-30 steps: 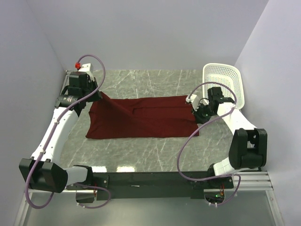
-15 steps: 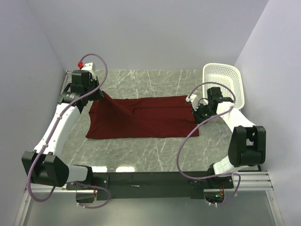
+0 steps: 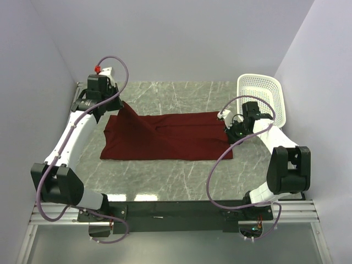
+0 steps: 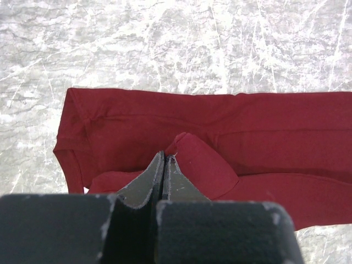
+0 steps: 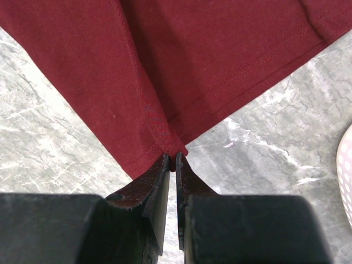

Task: Fold and stack the t-shirts
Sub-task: Fold the tshirt

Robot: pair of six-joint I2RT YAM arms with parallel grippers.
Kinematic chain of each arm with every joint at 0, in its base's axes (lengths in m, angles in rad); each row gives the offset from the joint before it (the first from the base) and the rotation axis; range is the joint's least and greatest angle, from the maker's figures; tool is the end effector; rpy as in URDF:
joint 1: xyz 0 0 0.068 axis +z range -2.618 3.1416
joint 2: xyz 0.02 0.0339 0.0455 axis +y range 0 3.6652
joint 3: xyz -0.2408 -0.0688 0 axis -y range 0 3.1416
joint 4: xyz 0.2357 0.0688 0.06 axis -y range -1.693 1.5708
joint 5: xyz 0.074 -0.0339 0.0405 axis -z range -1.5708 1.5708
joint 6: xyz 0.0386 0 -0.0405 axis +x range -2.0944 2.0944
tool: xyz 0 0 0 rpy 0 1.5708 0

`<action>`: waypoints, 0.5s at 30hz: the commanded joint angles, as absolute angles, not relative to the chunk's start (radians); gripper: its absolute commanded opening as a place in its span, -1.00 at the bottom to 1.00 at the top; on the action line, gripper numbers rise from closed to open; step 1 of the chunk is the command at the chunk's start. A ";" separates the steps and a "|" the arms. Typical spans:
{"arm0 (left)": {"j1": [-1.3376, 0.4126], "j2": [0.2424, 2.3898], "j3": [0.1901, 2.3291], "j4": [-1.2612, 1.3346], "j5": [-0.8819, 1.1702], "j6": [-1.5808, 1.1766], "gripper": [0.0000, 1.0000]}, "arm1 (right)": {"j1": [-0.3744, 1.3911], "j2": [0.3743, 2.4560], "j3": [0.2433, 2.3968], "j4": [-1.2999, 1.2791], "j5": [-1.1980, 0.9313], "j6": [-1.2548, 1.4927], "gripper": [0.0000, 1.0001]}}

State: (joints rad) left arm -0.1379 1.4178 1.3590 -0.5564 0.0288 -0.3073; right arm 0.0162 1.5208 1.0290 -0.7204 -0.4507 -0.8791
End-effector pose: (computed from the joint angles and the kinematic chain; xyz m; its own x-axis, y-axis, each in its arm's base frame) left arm 0.3109 -0.0443 0.3326 -0.5935 -0.2229 -0.7734 -0.0197 0.9646 -0.2629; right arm 0.2819 0.0214 0.1938 -0.4682 -0.7009 -0.5380 -0.8279 0.5608 -0.0101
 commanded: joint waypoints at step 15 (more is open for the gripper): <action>-0.132 1.500 1.474 -0.508 0.054 -0.284 -0.99 | -0.023 1.539 1.037 -0.686 -0.423 -0.856 -0.70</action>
